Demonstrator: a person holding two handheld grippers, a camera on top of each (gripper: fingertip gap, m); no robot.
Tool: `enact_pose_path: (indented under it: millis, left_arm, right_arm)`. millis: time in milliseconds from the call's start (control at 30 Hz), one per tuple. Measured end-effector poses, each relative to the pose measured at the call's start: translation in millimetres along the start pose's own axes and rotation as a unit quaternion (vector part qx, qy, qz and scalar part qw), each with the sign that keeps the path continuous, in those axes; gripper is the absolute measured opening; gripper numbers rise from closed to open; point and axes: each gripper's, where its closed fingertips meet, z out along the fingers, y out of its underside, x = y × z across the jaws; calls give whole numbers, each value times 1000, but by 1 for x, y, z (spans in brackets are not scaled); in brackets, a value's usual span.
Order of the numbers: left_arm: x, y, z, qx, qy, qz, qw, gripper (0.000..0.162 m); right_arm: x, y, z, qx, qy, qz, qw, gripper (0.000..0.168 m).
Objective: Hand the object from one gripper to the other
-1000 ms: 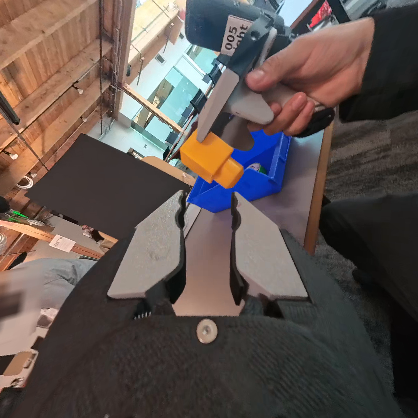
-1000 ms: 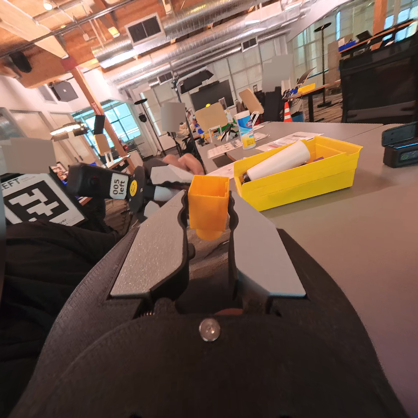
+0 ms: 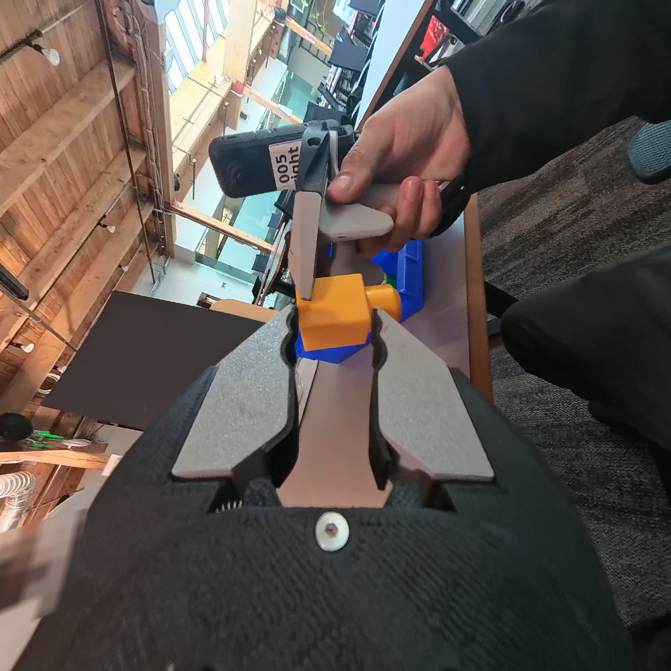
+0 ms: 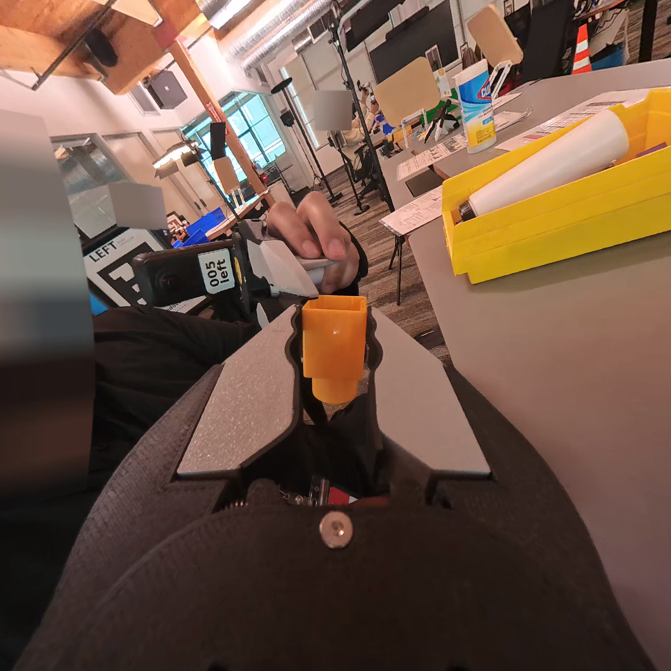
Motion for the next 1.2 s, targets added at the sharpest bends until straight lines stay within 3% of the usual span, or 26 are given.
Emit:
enact_pose_path:
  millis: [133, 500, 833, 1000, 1200]
  left_arm:
    - [-4, 0, -1, 7, 5, -42, 999, 37]
    - [12, -5, -14, 52, 105, -133, 984, 29]
    - [14, 1, -8, 27, 150, -198, 968, 6]
    - [32, 7, 8, -7, 175, -177, 968, 1]
    - [0, 9, 9, 16, 99, -199, 975, 0]
  right_arm:
    - [-1, -3, -2, 6, 3, -7, 1000, 32]
    - [-13, 15, 10, -48, -13, -38, 998, 32]
    - [-4, 17, 15, -46, 9, -34, 998, 35]
    - [1, 16, 12, -44, 28, -44, 998, 20]
    - [0, -4, -2, 0, 46, -79, 996, 46]
